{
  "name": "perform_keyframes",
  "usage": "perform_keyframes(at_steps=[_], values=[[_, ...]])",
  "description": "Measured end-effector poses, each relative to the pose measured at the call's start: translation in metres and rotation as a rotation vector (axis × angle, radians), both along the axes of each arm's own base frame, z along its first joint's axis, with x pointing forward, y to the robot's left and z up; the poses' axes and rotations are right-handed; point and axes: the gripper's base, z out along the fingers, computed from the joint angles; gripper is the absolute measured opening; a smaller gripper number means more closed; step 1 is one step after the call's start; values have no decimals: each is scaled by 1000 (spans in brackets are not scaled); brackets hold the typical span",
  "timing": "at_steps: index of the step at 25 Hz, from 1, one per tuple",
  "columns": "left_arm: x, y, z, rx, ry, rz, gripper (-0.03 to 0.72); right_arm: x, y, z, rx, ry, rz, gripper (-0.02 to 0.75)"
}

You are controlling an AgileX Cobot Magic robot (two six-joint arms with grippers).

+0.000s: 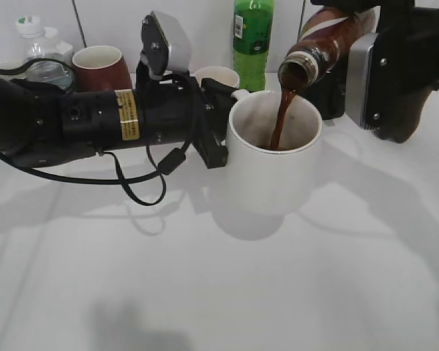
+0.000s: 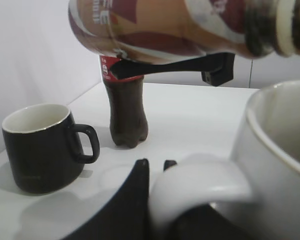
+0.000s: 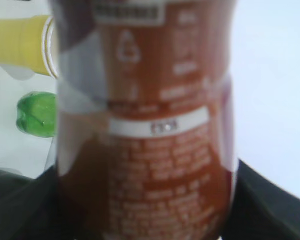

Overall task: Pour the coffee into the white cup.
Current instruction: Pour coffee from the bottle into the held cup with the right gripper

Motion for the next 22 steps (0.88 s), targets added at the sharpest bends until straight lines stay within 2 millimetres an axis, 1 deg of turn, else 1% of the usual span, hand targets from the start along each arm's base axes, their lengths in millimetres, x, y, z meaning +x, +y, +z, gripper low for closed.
perform_keyframes(at_steps=[22], values=[[0,0,0,0,15,4,51,0,0,1,-37,-51,12,536]])
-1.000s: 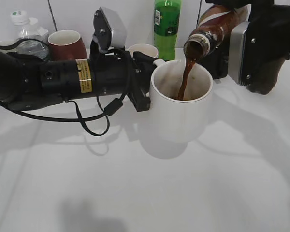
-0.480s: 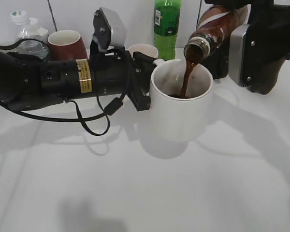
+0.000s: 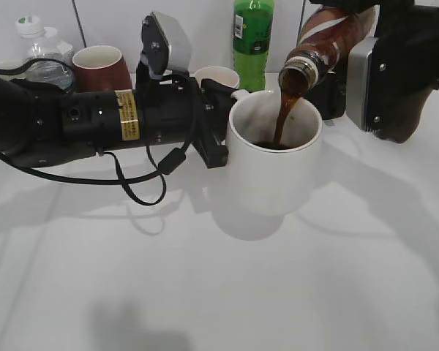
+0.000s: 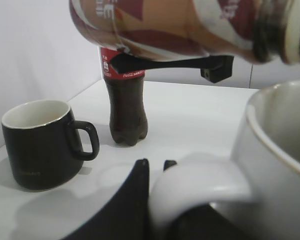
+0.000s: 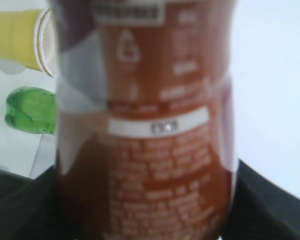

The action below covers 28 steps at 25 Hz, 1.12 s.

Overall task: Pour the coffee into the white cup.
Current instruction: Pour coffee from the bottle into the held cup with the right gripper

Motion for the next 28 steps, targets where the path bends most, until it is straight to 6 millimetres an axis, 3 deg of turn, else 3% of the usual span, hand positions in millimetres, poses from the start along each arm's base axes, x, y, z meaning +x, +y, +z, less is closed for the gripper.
perform_keyframes(at_steps=[28], values=[[-1,0,-2,19,-7,-14,50,-1,2,4,-10,-81,37,536]])
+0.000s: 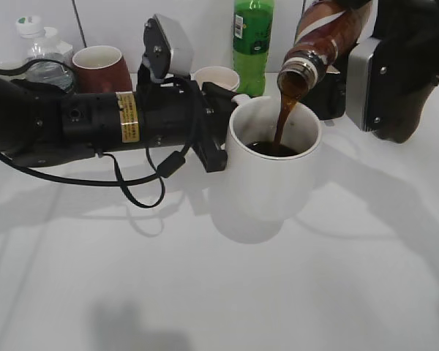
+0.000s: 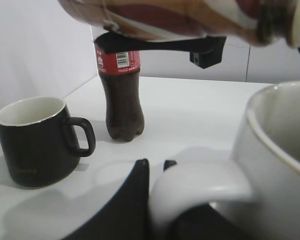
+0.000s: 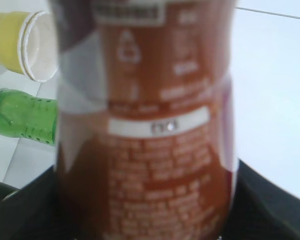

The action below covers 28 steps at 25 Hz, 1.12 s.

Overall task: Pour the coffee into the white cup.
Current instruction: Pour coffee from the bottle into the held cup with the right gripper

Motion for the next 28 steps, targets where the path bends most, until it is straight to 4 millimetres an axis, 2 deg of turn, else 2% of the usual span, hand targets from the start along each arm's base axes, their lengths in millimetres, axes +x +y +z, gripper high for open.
perform_keyframes(at_steps=[28], values=[[0,0,-1,6,-2,-5,50,0,0,0,-14,-21,3,536]])
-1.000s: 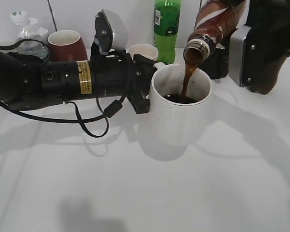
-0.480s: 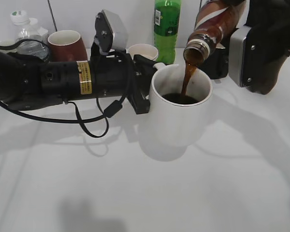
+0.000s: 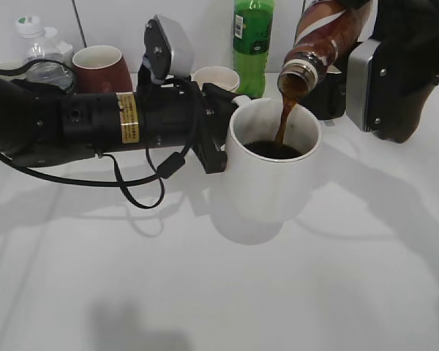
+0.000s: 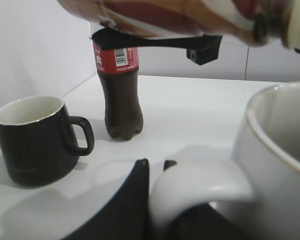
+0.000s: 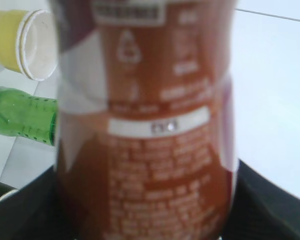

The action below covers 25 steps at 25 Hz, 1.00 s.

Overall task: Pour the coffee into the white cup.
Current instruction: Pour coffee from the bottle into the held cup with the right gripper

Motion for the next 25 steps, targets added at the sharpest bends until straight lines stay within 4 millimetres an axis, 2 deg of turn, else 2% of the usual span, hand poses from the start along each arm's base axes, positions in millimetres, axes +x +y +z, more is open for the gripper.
perform_keyframes(at_steps=[13,25], values=[[0,0,0,3,-1,0,50,0,0,0,11,9,-3,536],[7,2,4,-48,-15,80,50,-3,3,2,307,304,7,536]])
